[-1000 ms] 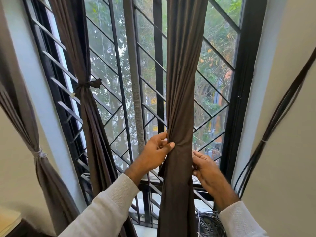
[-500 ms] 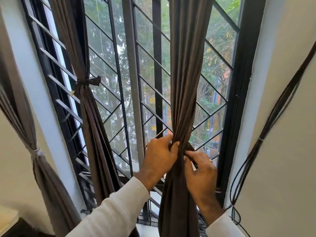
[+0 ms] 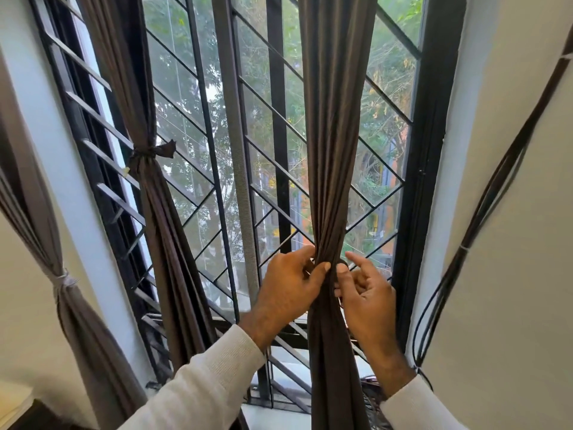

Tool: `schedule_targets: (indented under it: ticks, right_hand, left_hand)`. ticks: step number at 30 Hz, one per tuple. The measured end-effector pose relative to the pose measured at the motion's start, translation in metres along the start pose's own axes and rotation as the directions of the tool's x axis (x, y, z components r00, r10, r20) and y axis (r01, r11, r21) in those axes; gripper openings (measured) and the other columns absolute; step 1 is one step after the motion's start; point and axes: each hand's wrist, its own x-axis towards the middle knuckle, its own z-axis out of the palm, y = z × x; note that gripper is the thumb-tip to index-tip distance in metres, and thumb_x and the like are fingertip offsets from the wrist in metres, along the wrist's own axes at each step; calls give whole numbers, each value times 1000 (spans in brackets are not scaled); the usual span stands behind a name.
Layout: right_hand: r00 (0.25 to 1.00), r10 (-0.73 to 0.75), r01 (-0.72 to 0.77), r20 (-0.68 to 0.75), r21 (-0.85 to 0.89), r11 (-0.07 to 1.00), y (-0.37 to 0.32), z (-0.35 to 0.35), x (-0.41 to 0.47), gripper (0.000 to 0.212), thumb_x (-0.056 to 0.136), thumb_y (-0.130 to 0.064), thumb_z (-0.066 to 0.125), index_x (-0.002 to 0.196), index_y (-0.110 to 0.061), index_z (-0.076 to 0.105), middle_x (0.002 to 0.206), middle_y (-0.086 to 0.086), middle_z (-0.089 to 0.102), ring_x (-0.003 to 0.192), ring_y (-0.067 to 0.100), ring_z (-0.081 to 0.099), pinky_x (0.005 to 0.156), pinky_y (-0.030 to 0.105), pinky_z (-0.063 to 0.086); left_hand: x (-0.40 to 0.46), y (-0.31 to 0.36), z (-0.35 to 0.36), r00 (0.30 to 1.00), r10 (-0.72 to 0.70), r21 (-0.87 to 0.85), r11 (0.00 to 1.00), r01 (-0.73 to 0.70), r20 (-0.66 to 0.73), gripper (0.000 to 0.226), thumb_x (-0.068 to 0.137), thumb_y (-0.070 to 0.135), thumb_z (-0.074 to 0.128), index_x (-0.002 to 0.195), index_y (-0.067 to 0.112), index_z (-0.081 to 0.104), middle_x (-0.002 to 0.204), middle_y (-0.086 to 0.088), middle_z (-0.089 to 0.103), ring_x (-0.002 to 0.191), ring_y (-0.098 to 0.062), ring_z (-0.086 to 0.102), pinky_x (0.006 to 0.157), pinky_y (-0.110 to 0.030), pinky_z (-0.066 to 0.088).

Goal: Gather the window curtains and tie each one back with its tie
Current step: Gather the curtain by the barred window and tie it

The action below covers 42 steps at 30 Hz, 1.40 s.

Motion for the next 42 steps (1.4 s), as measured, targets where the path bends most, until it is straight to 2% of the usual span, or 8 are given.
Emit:
schedule_targets:
  ticks: [8,15,19,24,30,36,39,42]
  right_hand:
    - [978,-208,189,-22,-330,925,-9,-12,18,16,90,-29,84,103,-20,81,97,-10,55,92,10,59,76,16,53]
    - [929,-325,371,180,-479,796,-13,-18,13,26,96,-35,76,119,-24,79,102,-9,72,99,16,64,95,52,53]
    - [947,-277,319,163,-364,875,-16,-19,11,26,95,-27,78,121,-21,79,102,-11,70,94,8,66,88,35,61]
    - [983,-78,91,166,-70,993,-10,-26,12,35,97,-5,74,118,-32,78,107,-13,76,97,2,73,84,24,63]
    - [973,-27,23,229,19,1000,-18,-32,6,28,89,-21,85,117,-27,81,98,-17,80,90,3,75,71,17,58]
    - [964,-9,-13,264,80,997,-15,-29,5,27,90,-7,83,109,-25,79,98,-8,82,88,10,77,76,31,61]
    - [957,-11,-35,291,152,988,-17,-31,5,27,93,3,75,108,-19,79,99,-4,83,96,15,79,86,32,63]
    - [950,-9,-49,312,177,983,-16,-31,7,28,93,8,73,108,-15,79,99,-1,83,97,17,80,89,29,63]
  left_hand:
    - [-6,6,-5,999,-1,24,1000,0,45,19,107,39,59,104,23,68,74,4,70,65,-17,69,60,-38,61]
    - [-2,12,-14,995,5,101,995,-15,99,16,106,31,63,114,23,74,87,10,74,70,-8,71,68,-27,62]
    - [2,19,-16,996,18,211,977,-37,92,13,106,35,64,102,27,74,82,15,70,74,-5,67,71,-24,58]
    - [7,14,-15,969,-48,15,999,46,243,20,108,22,56,96,22,73,84,0,74,80,-17,75,75,-43,66]
    - [11,16,-21,926,-107,-218,956,195,362,33,106,-7,57,101,15,81,100,-17,78,92,-31,80,84,-40,68]
    - [12,3,-20,957,-192,-344,903,258,215,10,93,-1,80,99,5,77,90,-24,77,76,-30,77,68,-37,68]
    - [18,-12,-21,963,-198,-145,963,226,182,45,82,25,94,120,26,70,111,1,74,102,-11,72,89,-38,63]
    - [19,-9,-26,884,-129,-226,941,252,449,47,96,22,82,139,26,63,136,8,69,132,-7,61,113,-38,50]
